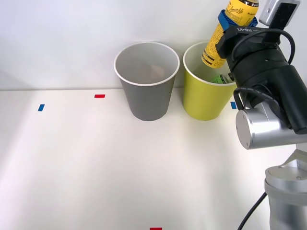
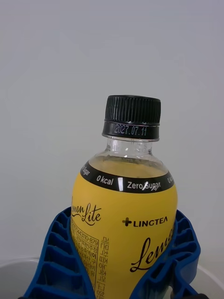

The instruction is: Put cans in the gray bin, plastic bottles in the light green bin

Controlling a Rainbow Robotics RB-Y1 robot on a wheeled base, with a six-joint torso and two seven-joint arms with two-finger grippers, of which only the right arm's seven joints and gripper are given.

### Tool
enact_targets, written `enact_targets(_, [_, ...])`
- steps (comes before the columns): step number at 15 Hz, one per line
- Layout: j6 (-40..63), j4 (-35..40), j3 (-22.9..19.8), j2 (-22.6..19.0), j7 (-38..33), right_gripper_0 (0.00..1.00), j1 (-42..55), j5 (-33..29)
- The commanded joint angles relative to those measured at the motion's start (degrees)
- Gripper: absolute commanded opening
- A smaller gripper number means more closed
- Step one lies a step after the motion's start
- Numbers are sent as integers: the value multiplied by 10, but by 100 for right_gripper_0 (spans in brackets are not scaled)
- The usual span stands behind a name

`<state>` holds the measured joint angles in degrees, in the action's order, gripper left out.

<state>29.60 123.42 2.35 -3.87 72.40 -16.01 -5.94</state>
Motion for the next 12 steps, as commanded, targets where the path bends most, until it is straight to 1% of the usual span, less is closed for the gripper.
enact_targets(1, [-38,-92,-16,2,3,0,-49,-32])
enact_targets(4, [-96,-186,-33,3,2,0,-97,-47])
enact_targets(5, [-105,-203,-35,3,-1,0,-107,-56])
enact_targets(7, [-108,-205,-36,5,-4,0,-107,-56])
enact_targets(8, [-108,-205,-36,6,-6,16,-107,-55])
enact_targets(9, [-108,-205,-35,6,-7,60,-107,-53])
enact_targets(10, [-108,-205,-34,6,-7,76,-107,-53])
enact_targets(11, [-108,-205,-34,6,-4,99,-107,-53])
enact_targets(12, [-108,-205,-34,6,-4,100,-104,-53])
